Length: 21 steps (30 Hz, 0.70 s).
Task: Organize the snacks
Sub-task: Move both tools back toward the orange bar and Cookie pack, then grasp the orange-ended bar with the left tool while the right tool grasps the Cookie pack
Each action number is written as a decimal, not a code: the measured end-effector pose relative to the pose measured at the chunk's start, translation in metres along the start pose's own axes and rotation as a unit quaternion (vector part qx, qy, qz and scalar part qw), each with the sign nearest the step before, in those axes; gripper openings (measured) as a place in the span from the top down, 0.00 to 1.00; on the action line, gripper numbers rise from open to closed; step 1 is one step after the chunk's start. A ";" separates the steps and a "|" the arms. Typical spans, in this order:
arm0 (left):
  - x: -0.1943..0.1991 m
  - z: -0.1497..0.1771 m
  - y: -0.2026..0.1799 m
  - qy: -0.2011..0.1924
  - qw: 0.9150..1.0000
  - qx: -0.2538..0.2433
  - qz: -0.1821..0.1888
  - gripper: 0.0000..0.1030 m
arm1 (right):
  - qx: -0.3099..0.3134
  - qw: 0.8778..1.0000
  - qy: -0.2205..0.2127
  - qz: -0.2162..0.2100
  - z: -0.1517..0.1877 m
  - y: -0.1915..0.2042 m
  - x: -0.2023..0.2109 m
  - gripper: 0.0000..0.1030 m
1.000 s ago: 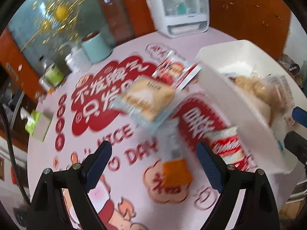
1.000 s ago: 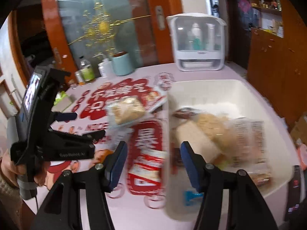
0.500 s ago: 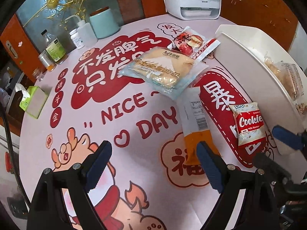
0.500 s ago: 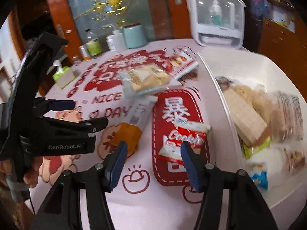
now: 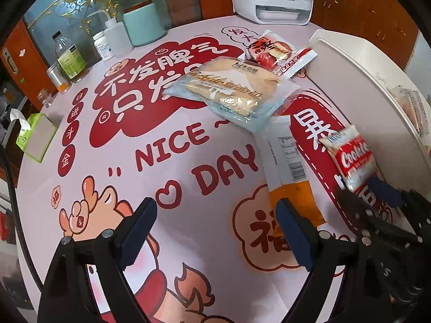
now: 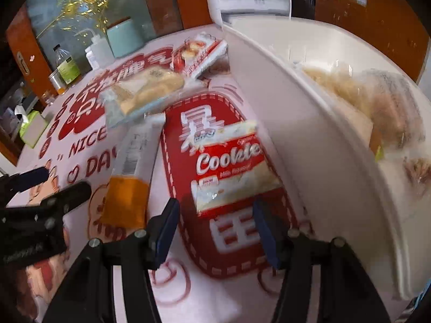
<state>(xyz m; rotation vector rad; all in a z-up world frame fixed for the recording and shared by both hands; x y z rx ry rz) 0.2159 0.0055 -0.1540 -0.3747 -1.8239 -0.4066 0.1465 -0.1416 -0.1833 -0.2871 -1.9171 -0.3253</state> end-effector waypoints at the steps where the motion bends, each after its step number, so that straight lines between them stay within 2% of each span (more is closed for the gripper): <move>1: -0.001 -0.001 0.000 0.000 1.000 -0.001 0.002 0.14 | 0.006 1.000 0.000 0.008 -0.001 0.003 -0.002 0.42; 4: -0.003 -0.004 -0.004 -0.001 1.000 -0.006 0.011 0.14 | 0.018 0.999 -0.010 0.024 -0.001 0.009 -0.004 0.46; 5: -0.004 -0.006 -0.007 -0.001 1.000 -0.008 0.015 0.14 | 0.015 1.000 -0.015 0.021 0.000 0.007 -0.003 0.58; 6: -0.006 -0.008 -0.009 0.000 1.000 -0.008 0.019 0.14 | 0.013 1.000 -0.021 0.018 0.001 0.005 -0.001 0.79; 7: -0.008 -0.010 -0.011 0.002 1.000 -0.008 0.027 0.14 | 0.012 1.000 -0.022 0.013 0.001 0.003 -0.001 0.88; 9: -0.013 -0.014 -0.016 0.008 0.999 -0.007 0.041 0.14 | 0.005 1.000 -0.020 -0.002 0.000 -0.003 0.000 0.96; 18: -0.036 -0.035 -0.041 0.036 0.996 0.009 0.078 0.14 | -0.005 0.999 -0.020 -0.033 0.000 -0.013 0.001 0.99; 20: -0.044 -0.037 -0.045 0.049 0.996 0.018 0.072 0.15 | -0.001 0.999 -0.017 -0.035 0.000 -0.013 0.001 0.99; 21: -0.044 -0.037 -0.048 0.043 0.998 0.018 0.046 0.22 | 0.000 0.999 -0.016 -0.036 0.000 -0.013 0.001 0.99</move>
Point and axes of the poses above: each gripper's, at about its wrist camera, not at the fingertips, and x roughly against the way its jaws point, y to its left, z to its underside, the point moved 1 cm from there along -x, roughly the way its jaws point, and after that the axes turned 12 degrees about y, right-handed, at the moved point
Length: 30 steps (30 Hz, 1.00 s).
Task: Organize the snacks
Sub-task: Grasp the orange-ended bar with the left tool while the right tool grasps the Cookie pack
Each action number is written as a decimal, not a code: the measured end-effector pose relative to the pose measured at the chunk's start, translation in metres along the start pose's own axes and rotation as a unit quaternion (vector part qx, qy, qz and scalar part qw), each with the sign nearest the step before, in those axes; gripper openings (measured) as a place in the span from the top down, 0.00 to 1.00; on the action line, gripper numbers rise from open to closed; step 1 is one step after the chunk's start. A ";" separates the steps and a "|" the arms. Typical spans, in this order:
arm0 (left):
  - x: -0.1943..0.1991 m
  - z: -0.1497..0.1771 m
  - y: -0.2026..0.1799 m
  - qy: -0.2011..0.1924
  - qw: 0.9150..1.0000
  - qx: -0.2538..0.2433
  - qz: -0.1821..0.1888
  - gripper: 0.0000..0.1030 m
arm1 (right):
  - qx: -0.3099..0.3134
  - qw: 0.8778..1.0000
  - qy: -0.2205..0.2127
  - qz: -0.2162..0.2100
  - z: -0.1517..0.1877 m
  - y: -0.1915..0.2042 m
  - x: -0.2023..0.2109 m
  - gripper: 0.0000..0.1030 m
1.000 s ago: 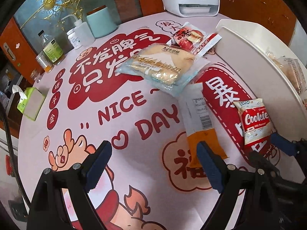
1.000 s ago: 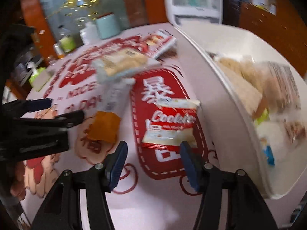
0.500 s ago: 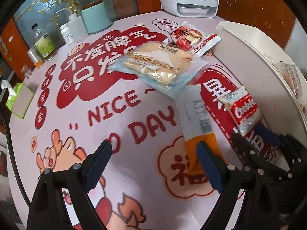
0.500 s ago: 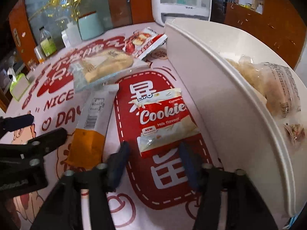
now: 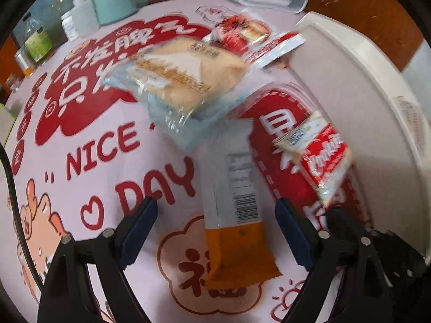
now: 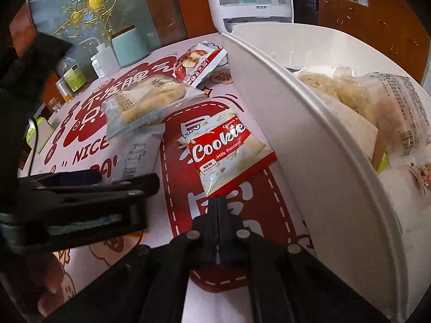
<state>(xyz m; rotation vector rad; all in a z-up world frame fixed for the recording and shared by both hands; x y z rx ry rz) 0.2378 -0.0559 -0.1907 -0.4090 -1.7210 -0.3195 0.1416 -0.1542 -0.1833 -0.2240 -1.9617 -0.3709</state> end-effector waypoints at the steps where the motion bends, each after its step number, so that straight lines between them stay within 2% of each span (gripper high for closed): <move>1: 0.001 0.001 -0.002 -0.005 1.000 -0.003 -0.009 0.29 | 0.003 1.000 0.002 0.001 0.000 0.000 0.000 0.99; 2: 0.003 0.001 -0.003 -0.009 1.000 -0.001 -0.005 0.36 | 0.008 1.000 0.003 0.004 0.000 0.001 0.000 0.98; 3: 0.006 0.002 -0.001 -0.013 1.000 0.004 -0.007 0.59 | 0.014 1.000 0.005 0.011 0.000 0.003 0.000 0.96; 4: 0.009 0.003 0.001 -0.013 1.000 0.007 -0.005 0.64 | 0.021 1.000 0.005 0.017 0.000 0.005 0.001 0.94; 7: 0.012 0.008 0.012 -0.010 1.000 0.021 0.005 0.65 | 0.044 0.998 -0.009 0.041 0.003 0.016 0.005 0.79; 9: 0.015 0.015 0.019 -0.016 1.000 0.023 -0.010 0.66 | 0.068 0.995 -0.031 0.070 0.003 0.027 0.011 0.57; 12: 0.019 0.027 0.032 -0.021 0.999 0.037 -0.016 0.67 | 0.099 0.986 -0.067 0.114 0.002 0.043 0.017 0.45; 15: 0.023 0.037 0.043 -0.027 0.998 0.045 -0.019 0.67 | 0.119 0.981 -0.073 0.137 -0.006 0.051 0.015 0.44; 18: 0.031 0.046 0.050 -0.034 0.998 0.052 -0.012 0.66 | 0.117 0.982 -0.054 0.137 -0.019 0.052 0.007 0.44; 22: 0.037 0.055 0.052 -0.042 0.997 0.057 -0.009 0.66 | 0.105 0.982 -0.050 0.148 -0.034 0.048 0.006 0.44; 30: 0.039 0.056 0.051 -0.047 0.997 0.064 0.001 0.65 | 0.099 0.980 -0.011 0.172 -0.063 0.051 -0.014 0.44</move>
Point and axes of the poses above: each gripper's, at about its wrist camera, not at the fingertips, and x roughly against the way its jaws point, y to its left, z to its underside, the point moved 1 cm from there along -x, roughly the way its jaws point, and after that the axes turned 12 degrees about y, right-handed, at the moved point
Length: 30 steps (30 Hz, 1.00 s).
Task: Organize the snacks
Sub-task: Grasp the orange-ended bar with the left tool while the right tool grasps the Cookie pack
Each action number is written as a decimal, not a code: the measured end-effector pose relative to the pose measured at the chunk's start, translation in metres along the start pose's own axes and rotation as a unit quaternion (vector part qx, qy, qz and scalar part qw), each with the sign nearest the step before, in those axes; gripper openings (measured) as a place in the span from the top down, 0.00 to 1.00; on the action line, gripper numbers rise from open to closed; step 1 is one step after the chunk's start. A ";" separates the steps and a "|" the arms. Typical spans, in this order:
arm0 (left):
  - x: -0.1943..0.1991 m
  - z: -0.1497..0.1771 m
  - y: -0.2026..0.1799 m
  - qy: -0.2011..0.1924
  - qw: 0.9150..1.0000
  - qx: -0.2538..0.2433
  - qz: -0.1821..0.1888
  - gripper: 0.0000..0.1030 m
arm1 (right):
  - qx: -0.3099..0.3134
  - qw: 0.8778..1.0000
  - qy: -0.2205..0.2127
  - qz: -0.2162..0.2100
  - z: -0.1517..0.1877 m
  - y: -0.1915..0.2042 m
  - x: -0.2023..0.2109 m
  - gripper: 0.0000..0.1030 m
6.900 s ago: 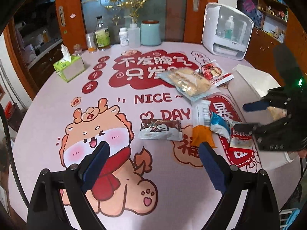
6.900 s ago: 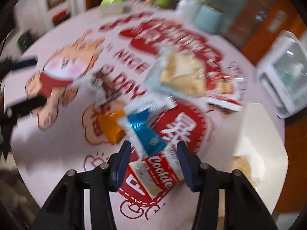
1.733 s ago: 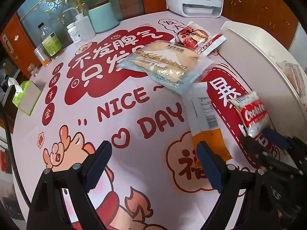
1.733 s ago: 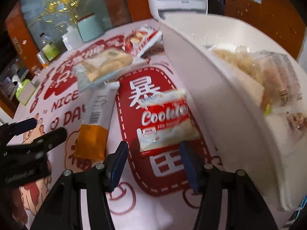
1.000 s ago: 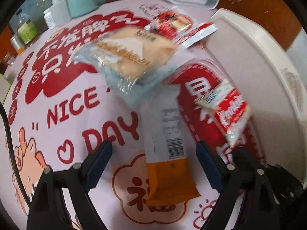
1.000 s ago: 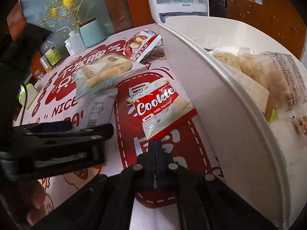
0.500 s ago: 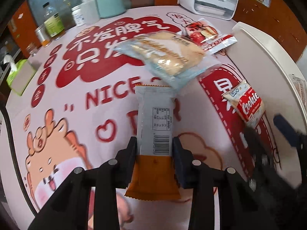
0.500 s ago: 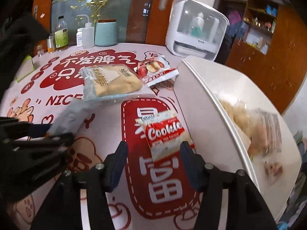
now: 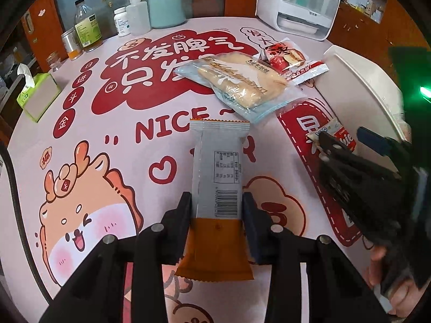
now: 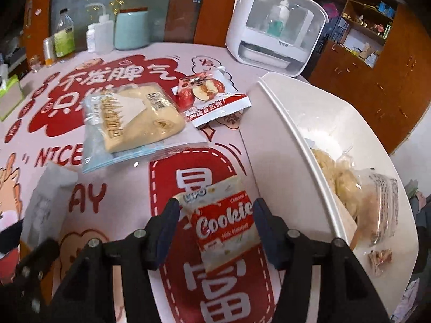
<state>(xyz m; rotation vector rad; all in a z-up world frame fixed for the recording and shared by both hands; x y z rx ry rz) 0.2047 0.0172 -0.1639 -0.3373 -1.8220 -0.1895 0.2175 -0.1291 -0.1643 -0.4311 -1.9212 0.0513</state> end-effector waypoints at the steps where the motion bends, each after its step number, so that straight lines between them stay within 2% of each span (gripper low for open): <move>1: 0.001 0.000 0.000 -0.001 1.000 0.001 0.001 0.65 | 0.000 1.000 0.014 0.001 -0.004 0.000 -0.006 0.44; 4: 0.002 0.001 0.002 -0.004 1.000 0.004 -0.001 0.65 | -0.007 0.998 0.062 0.002 -0.011 0.001 -0.022 0.46; 12: 0.000 0.004 0.010 0.004 1.000 0.011 0.008 0.64 | -0.033 0.994 0.099 -0.013 -0.019 0.001 -0.028 0.44; 16: 0.002 0.007 0.012 0.003 1.000 0.012 0.012 0.63 | -0.025 0.995 0.090 -0.019 -0.015 0.002 -0.025 0.44; 17: 0.002 0.007 0.012 0.003 1.000 0.013 0.013 0.63 | -0.019 0.996 0.083 -0.017 -0.014 0.002 -0.024 0.48; 18: 0.002 0.008 0.012 0.003 1.000 0.013 0.015 0.63 | -0.017 0.997 0.076 -0.013 -0.011 0.002 -0.022 0.57; 19: 0.002 0.008 0.012 0.003 1.000 0.013 0.015 0.63 | -0.013 0.998 0.067 -0.007 -0.010 0.000 -0.022 0.58; 20: 0.002 0.008 0.012 0.003 1.000 0.013 0.015 0.63 | -0.007 0.998 0.060 -0.012 -0.010 0.000 -0.021 0.63; 23: 0.004 0.011 0.013 0.002 1.000 0.014 0.016 0.63 | 0.006 0.999 0.034 -0.028 -0.006 -0.004 -0.013 0.88; 30: 0.018 0.018 0.012 -0.007 1.000 0.012 0.014 0.63 | 0.004 0.996 0.017 -0.084 0.003 -0.019 0.007 0.96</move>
Point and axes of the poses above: each gripper's, at about its wrist camera, not at the fingertips, and x roughly against the way its jaws point, y to its left, z to its underside, the point moved 1 cm from there along -x, roughly the way its jaws point, and after that the axes turned 12 degrees about y, right-handed, at the moved point
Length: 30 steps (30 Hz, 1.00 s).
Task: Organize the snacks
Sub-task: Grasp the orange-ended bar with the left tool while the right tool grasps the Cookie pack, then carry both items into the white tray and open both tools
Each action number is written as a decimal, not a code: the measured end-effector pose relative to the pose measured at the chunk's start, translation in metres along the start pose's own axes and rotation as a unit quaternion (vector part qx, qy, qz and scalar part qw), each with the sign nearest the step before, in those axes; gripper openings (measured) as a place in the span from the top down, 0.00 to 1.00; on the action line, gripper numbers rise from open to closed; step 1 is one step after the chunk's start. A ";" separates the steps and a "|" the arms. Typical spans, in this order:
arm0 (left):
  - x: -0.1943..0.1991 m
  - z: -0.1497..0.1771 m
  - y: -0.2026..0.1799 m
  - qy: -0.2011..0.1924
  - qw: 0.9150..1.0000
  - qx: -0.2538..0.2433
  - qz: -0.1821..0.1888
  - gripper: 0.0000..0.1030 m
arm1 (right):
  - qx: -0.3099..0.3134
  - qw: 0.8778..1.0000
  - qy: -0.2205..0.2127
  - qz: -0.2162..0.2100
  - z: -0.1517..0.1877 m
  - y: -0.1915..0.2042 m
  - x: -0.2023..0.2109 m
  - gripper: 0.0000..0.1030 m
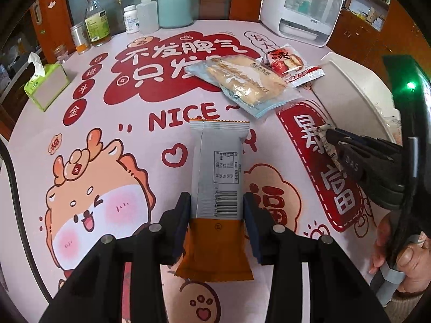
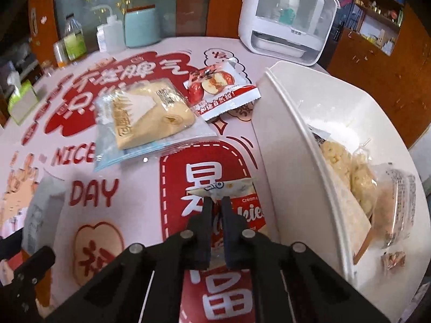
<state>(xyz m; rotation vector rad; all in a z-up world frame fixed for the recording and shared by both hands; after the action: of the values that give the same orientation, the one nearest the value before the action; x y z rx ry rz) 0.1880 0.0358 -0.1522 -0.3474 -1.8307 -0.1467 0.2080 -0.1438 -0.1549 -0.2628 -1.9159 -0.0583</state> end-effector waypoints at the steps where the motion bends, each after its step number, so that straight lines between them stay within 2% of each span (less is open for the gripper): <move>1: 0.002 0.001 -0.001 -0.001 1.000 0.000 -0.001 0.63 | -0.003 1.000 -0.003 -0.022 0.002 -0.004 0.006 0.96; 3: 0.009 0.002 -0.003 -0.005 1.000 -0.004 -0.003 0.63 | -0.012 0.998 -0.001 -0.065 0.007 -0.010 0.017 0.96; 4: 0.011 0.003 -0.005 -0.006 1.000 -0.006 -0.004 0.63 | -0.018 0.995 -0.004 -0.102 0.010 -0.017 0.027 0.96; 6: 0.020 0.004 -0.010 -0.013 1.000 -0.012 -0.003 0.63 | -0.021 0.992 -0.013 -0.128 0.013 -0.024 0.041 0.96; 11: 0.049 0.003 -0.033 -0.037 0.999 -0.032 0.010 0.63 | -0.032 0.974 -0.040 -0.220 0.027 -0.054 0.086 0.96; 14: 0.071 -0.001 -0.054 -0.058 0.997 -0.050 0.018 0.63 | -0.043 0.964 -0.071 -0.253 0.035 -0.079 0.116 0.96; 17: 0.091 -0.010 -0.079 -0.075 0.994 -0.069 0.030 0.62 | -0.057 0.958 -0.100 -0.261 0.040 -0.104 0.139 0.96; 22: 0.114 -0.030 -0.130 -0.097 0.989 -0.105 0.048 0.62 | -0.087 0.953 -0.147 -0.250 0.045 -0.145 0.164 0.96; 30: 0.128 -0.063 -0.216 -0.116 0.977 -0.163 0.071 0.62 | -0.155 0.947 -0.196 -0.202 0.044 -0.219 0.179 0.96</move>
<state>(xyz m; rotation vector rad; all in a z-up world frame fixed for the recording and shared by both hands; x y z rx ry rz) 0.1467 -0.1653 0.0046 -0.7512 -2.0052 -0.3192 0.0618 -0.3221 0.0151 -0.0880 -2.3306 -0.6274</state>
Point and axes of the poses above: each gripper's, at about its wrist camera, not at the fingertips, and x roughly against the way its jaws point, y to its left, z to its underside, the point moved 1 cm from there along -x, roughly the way its jaws point, and after that the axes turned 12 degrees about y, right-handed, at the moved point
